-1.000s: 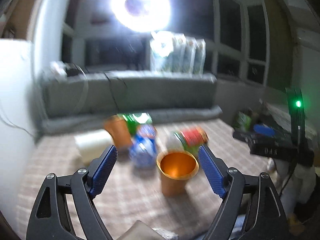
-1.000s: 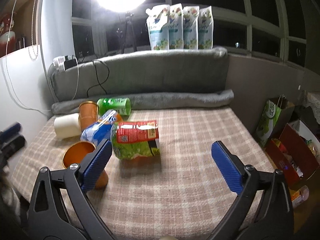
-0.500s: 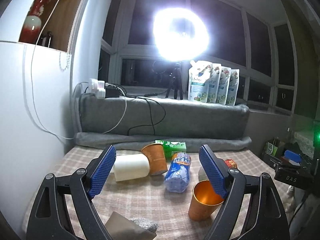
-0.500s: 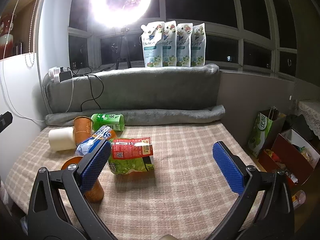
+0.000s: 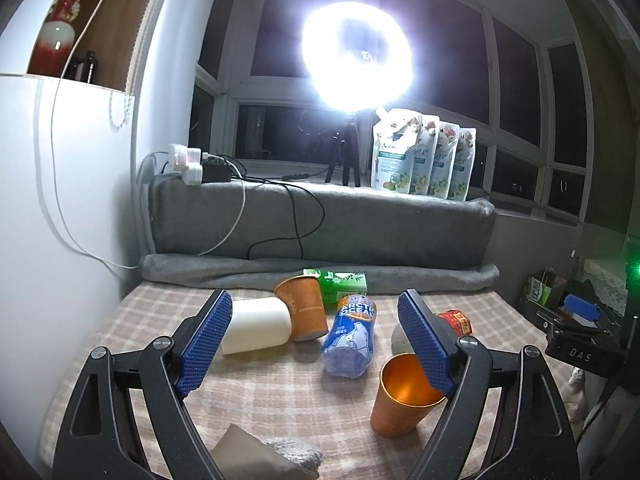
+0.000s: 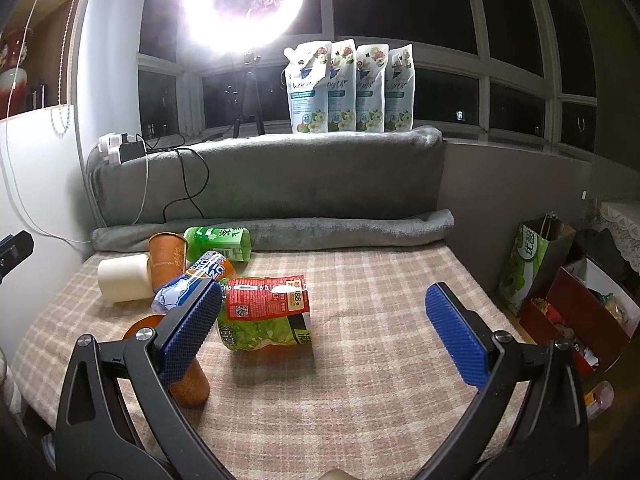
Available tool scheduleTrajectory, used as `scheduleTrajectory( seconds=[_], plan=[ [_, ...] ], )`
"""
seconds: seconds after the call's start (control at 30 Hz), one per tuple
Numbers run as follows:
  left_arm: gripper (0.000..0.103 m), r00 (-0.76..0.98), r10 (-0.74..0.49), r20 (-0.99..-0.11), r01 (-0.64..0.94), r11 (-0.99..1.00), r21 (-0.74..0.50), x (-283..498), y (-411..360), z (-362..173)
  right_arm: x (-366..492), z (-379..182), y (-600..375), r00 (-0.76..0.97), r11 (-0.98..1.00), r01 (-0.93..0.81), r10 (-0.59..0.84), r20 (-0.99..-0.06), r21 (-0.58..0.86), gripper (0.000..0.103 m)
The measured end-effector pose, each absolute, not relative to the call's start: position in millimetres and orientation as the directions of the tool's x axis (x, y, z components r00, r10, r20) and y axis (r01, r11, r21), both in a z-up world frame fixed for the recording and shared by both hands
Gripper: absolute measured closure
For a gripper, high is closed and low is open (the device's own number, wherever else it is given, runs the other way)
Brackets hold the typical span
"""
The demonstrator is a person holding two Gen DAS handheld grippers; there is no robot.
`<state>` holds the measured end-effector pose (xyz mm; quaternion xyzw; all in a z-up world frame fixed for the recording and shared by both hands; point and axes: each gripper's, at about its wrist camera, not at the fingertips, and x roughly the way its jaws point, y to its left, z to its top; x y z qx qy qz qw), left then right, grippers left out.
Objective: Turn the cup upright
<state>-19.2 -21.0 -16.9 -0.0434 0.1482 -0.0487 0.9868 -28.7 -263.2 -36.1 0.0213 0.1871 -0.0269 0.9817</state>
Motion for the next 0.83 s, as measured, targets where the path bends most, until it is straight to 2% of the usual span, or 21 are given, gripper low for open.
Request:
scheduleTrajectory(
  seconds=[0.83],
  plan=[
    [0.018,0.959,-0.108,-0.262,0.094,0.993,-0.066,-22.6,-28.3,-15.2,-25.7,-41.6,-264.5,0.926,0.998,0.056,-0.039,-0.376,0.036,0.000]
  ],
)
